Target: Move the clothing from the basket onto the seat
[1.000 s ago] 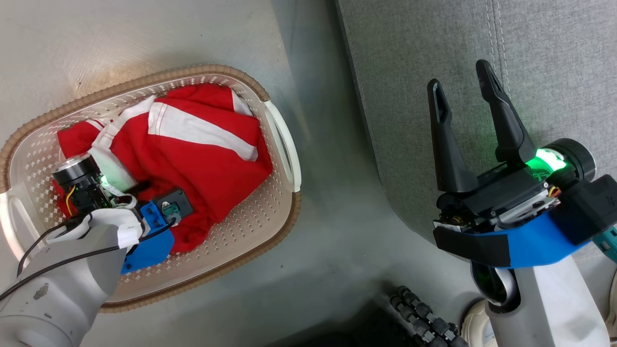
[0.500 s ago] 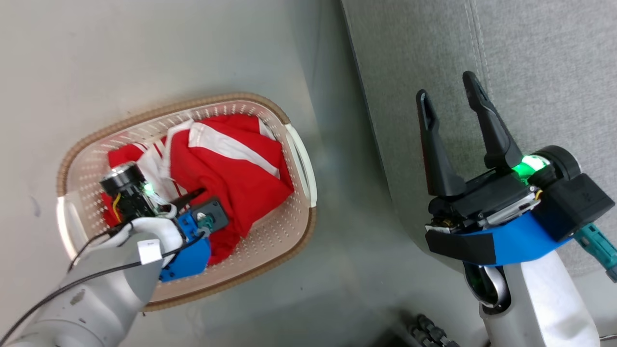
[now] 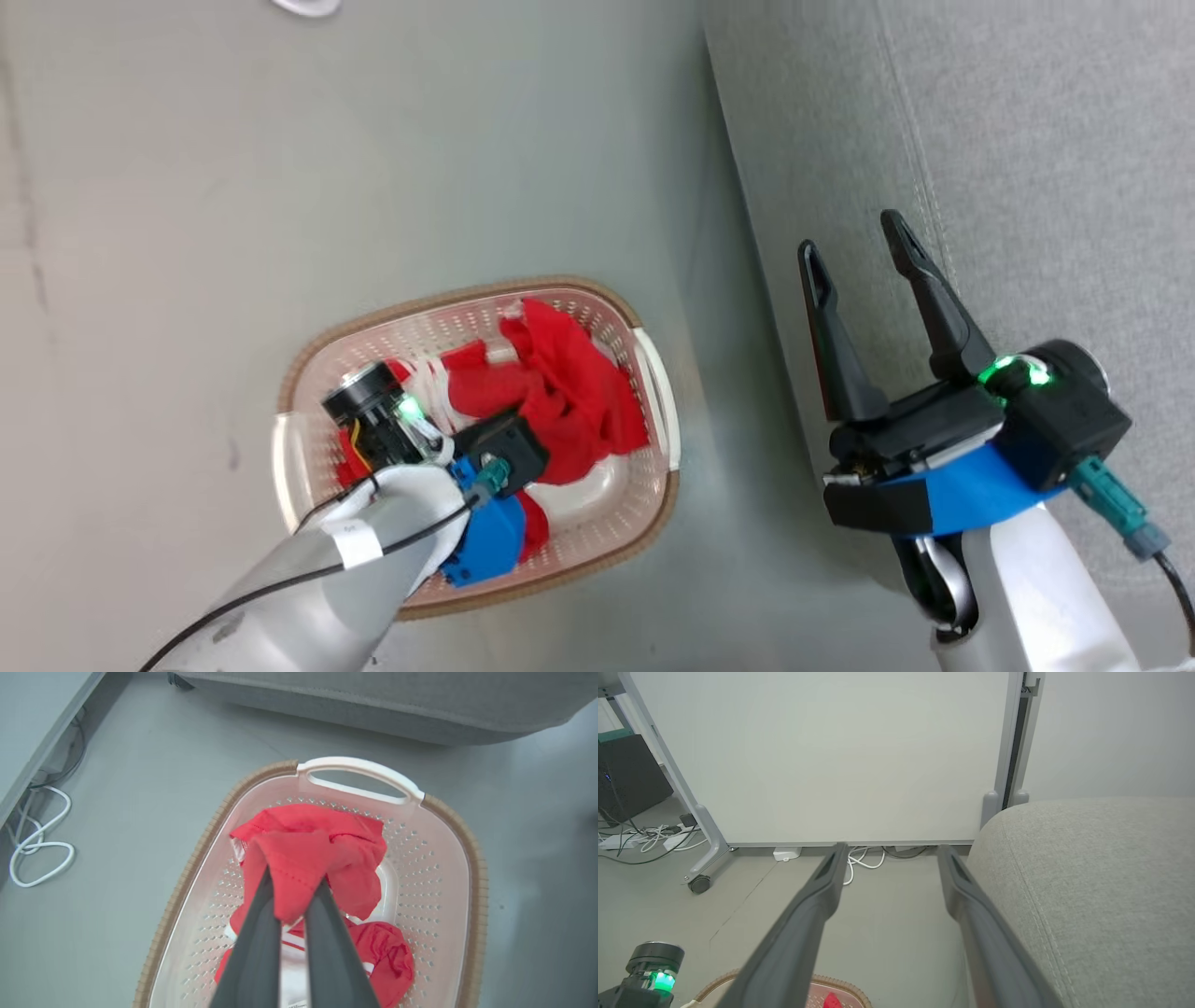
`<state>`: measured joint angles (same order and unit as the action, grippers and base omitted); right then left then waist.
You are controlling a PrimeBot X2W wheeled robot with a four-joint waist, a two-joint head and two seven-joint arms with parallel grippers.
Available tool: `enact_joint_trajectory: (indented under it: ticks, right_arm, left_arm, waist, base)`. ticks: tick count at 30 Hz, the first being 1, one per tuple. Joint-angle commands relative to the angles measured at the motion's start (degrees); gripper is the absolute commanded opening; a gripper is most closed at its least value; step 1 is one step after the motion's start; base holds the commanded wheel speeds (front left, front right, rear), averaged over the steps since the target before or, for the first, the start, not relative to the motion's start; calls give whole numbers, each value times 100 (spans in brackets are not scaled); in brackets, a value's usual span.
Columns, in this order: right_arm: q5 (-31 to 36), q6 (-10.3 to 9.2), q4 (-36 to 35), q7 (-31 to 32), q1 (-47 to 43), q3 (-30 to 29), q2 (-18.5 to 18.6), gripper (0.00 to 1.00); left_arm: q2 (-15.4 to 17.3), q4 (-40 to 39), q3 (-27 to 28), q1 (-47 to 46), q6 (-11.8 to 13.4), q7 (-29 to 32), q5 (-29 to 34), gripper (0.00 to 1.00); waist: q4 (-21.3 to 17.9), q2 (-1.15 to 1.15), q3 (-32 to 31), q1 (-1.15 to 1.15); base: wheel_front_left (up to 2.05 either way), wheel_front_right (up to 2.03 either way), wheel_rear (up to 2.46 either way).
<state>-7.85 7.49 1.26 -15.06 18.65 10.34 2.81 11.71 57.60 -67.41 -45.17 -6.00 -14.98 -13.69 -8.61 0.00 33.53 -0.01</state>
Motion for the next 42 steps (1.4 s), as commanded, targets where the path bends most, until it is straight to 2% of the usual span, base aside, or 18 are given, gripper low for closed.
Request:
enact_joint_trajectory:
  ticks: [1, 18, 30, 42]
  right_arm:
    - [61, 2, 50, -18, -89, -30, 15, 100]
    - [226, 2, 407, -19, -690, -146, 15, 100]
    - [164, 2, 484, -19, -1010, -153, 14, 100]
    - [92, 2, 454, -19, -1216, -120, 15, 100]
  left_arm:
    - [5, -198, 119, 93, 52, -29, -66, 0]
    - [41, -2176, 1304, 1001, 306, -30, 90, 0]
    - [55, -3475, 2400, 1056, 432, -30, 269, 0]
    - [-53, -4306, 3150, 744, 431, -29, 449, 0]
  waist:
    - [30, 0, -164, 1]
    - [703, 0, -1627, 1]
    - [790, 0, -2235, 1]
    - [756, 0, -2522, 1]
  base:
    - [0, 0, 0]
    - [0, 0, 0]
    - [0, 0, 0]
    - [0, 0, 0]
